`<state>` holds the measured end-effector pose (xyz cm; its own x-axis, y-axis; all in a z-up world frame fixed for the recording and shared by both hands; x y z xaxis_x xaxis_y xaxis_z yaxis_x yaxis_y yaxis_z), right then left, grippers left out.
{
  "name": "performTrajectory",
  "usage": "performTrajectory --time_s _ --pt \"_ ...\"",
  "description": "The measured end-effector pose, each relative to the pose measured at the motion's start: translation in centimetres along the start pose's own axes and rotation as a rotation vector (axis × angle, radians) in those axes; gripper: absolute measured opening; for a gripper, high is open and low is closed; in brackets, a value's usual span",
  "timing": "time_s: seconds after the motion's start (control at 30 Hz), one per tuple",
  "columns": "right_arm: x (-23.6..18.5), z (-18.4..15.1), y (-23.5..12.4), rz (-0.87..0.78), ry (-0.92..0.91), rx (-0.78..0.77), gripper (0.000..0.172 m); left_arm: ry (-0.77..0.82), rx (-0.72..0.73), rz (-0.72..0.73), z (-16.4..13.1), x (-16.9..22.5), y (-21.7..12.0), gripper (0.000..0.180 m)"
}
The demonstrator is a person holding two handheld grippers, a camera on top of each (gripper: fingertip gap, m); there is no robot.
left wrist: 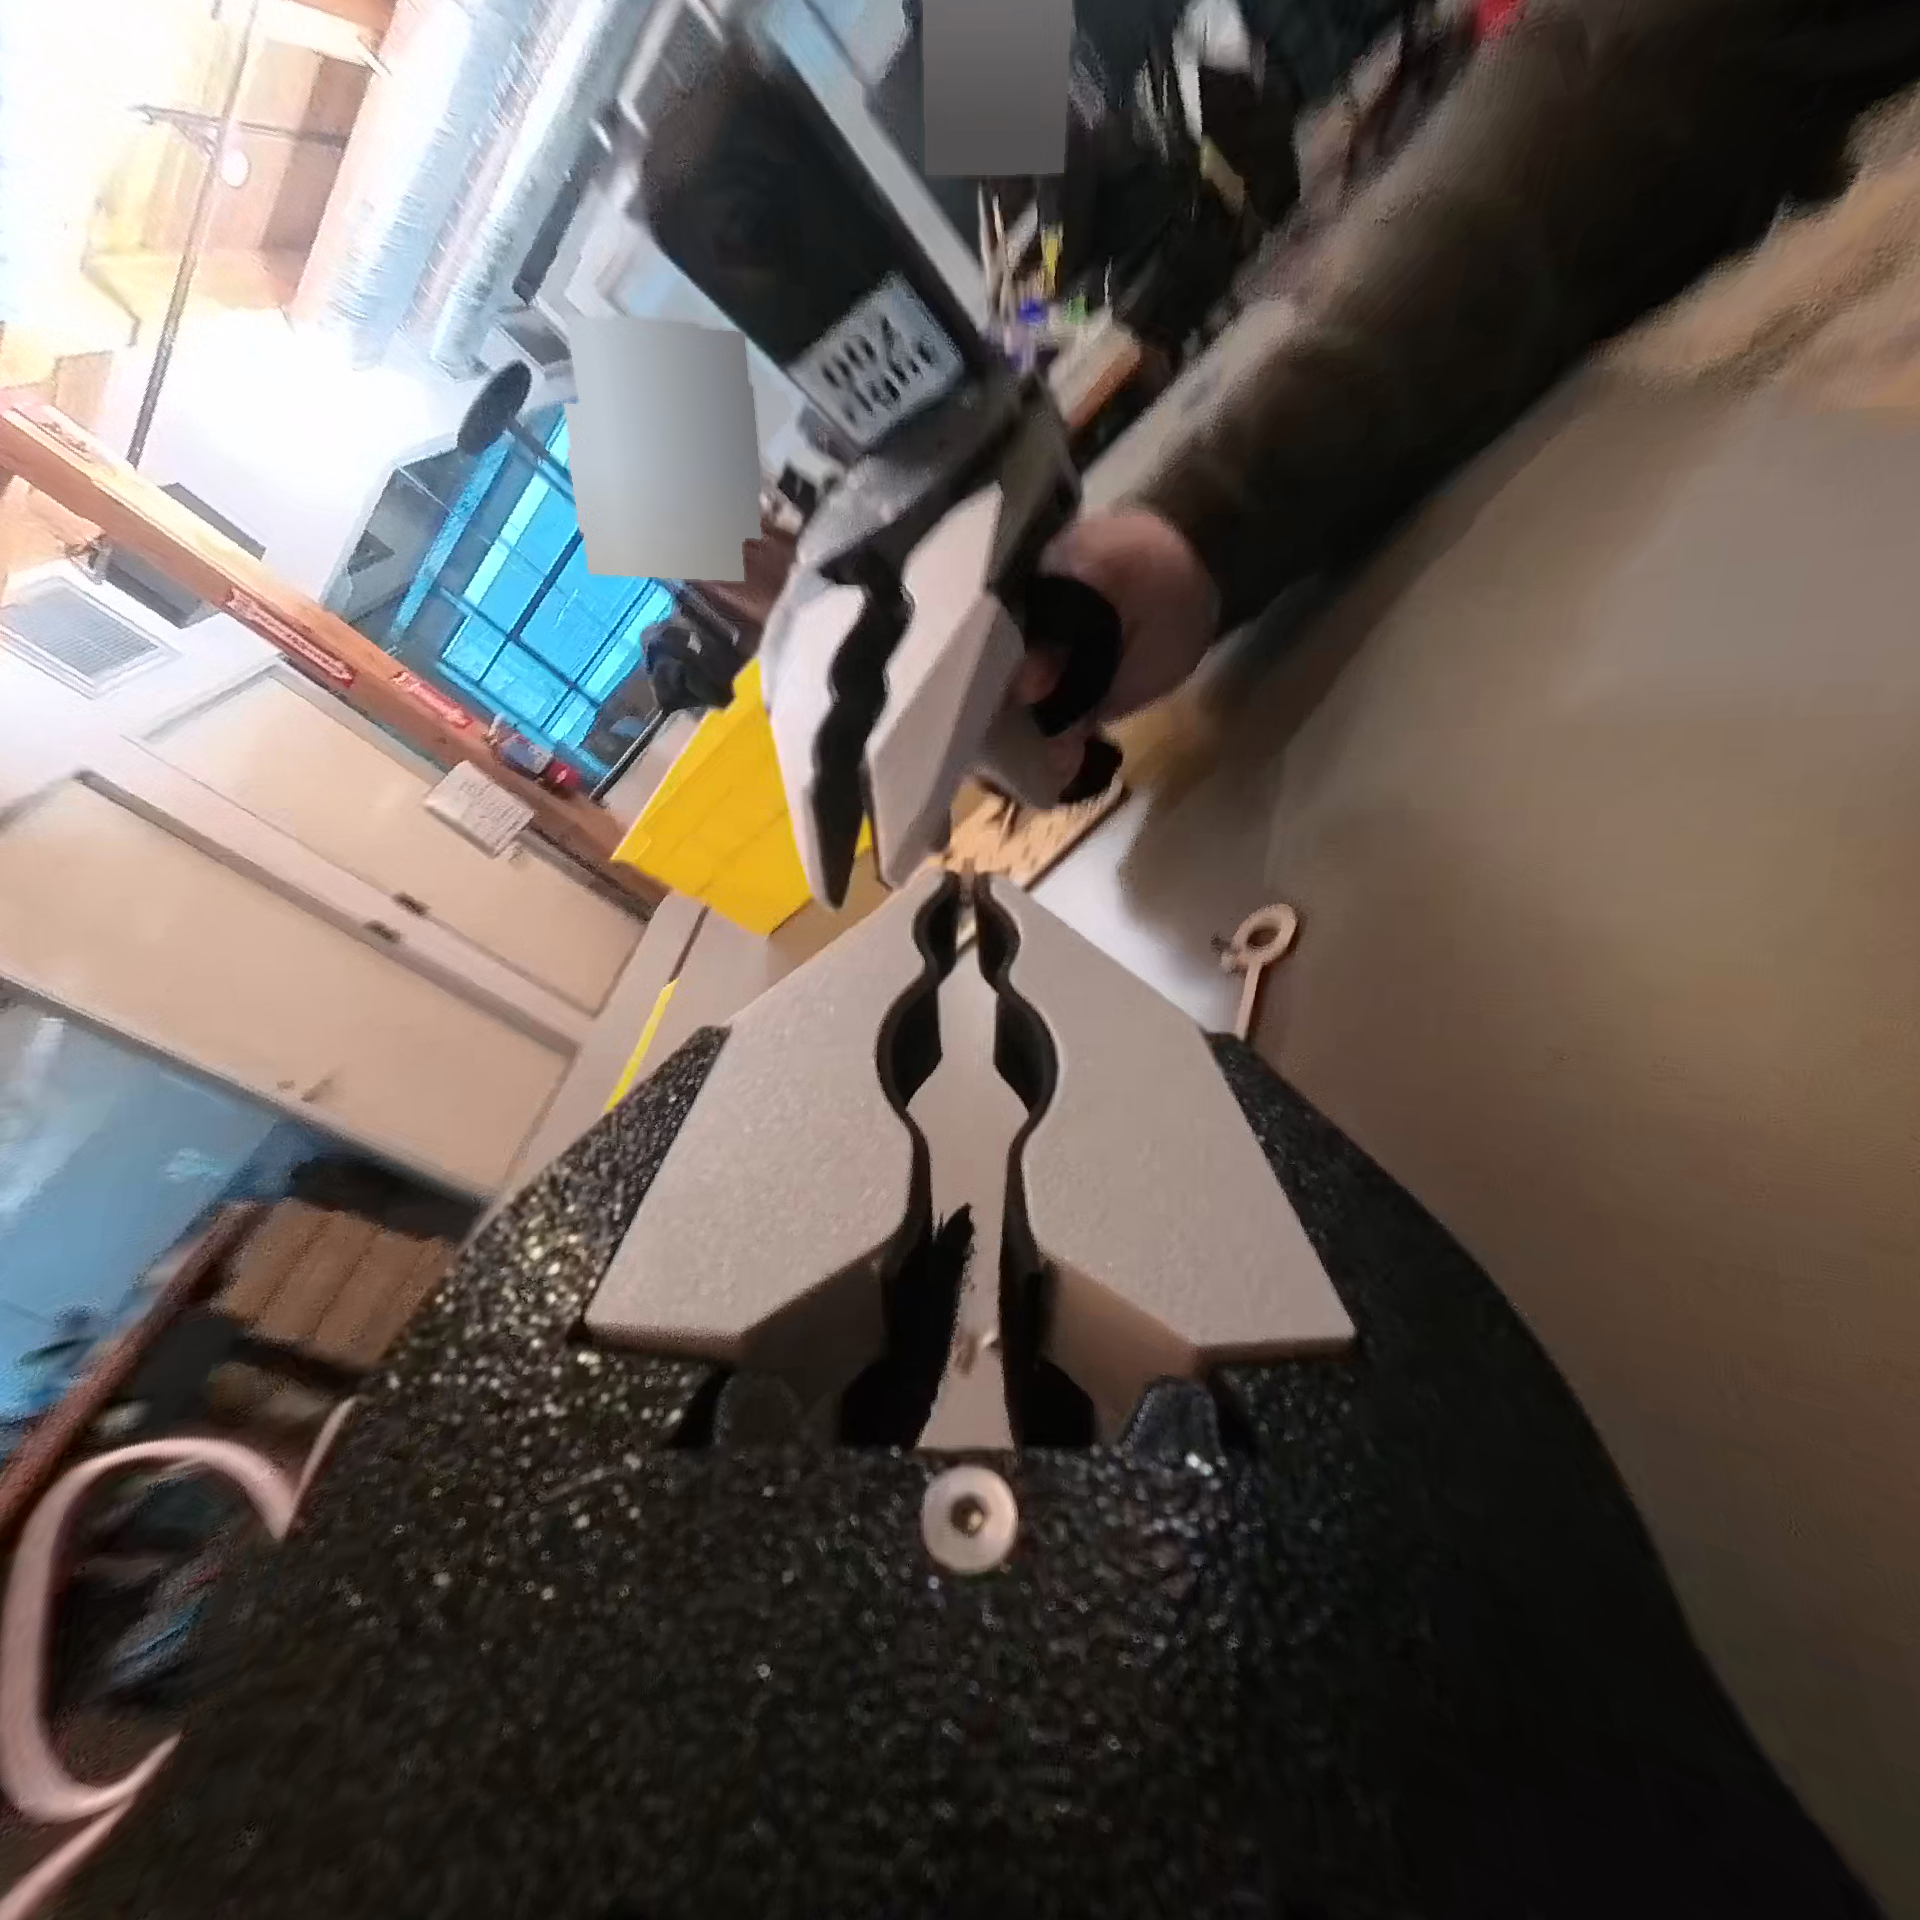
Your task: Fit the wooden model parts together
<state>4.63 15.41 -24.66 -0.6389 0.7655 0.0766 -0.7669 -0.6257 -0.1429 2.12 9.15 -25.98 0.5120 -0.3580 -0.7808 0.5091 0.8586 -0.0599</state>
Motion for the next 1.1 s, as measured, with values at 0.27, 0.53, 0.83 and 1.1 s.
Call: performTrajectory --time_s 0.27,0.53,0.83,1.1 --pt "-2.7 2.0 -1.0 0.102 -0.153 0.061 0.018 -0.733 0.367 -0.256 3.1 -2.0 -1.4 0.000" --pt "-5.8 2.3 -0.3 0.157 -0.324 0.007 0.017 -1.270 0.509 -0.737 2.4 -1.4 -1.5 0.000" --pt "-6.2 2.6 -0.2 0.176 -0.293 0.046 0.013 -1.341 0.427 -0.956 2.9 0.3 -1.5 0.000" --pt "-7.3 2.2 -0.1 0.262 -0.302 0.025 0.008 -1.322 0.394 -0.996 3.1 0.9 -1.5 0.000"
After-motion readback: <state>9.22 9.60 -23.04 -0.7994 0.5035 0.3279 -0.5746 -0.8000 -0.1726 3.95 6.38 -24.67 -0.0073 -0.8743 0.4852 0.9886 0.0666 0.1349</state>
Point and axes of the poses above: each gripper's, where its closed fingertips meet, y out along the fingers, z out of its top, x = y × z across the jaws, the point moved 4 cm from there along -y, back along the fingers, and after that the axes turned 8 degrees about y, right-handed, at the moved point
